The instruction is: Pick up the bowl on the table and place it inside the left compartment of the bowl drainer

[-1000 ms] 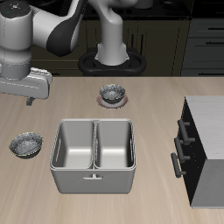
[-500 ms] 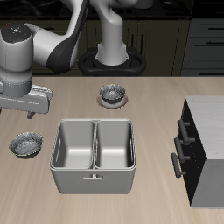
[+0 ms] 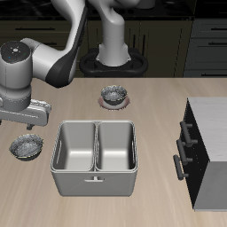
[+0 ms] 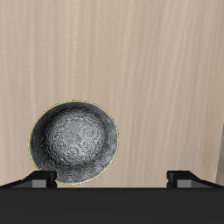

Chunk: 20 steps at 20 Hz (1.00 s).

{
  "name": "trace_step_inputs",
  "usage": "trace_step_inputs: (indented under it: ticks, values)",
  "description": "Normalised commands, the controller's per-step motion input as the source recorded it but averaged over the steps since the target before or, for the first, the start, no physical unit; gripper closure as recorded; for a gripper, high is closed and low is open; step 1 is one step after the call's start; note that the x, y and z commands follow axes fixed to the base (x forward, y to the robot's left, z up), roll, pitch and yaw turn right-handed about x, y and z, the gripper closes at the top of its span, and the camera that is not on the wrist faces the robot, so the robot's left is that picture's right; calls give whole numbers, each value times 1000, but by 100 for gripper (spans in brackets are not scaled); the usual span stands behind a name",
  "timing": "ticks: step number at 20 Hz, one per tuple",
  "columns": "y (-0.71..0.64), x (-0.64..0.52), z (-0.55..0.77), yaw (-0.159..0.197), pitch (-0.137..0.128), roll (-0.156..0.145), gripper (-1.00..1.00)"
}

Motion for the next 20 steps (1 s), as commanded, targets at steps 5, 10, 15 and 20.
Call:
trace_step_inputs:
  ticks: [5,10,15,20]
  values:
    - [-31,-18,-419,1,52,-9,-100]
    - [-72,17,-339,0,38,-24,-100]
    - [-30,-10,-219,-13,26,2,-100]
    - [-11,-15,-143,-11,23,2,-100]
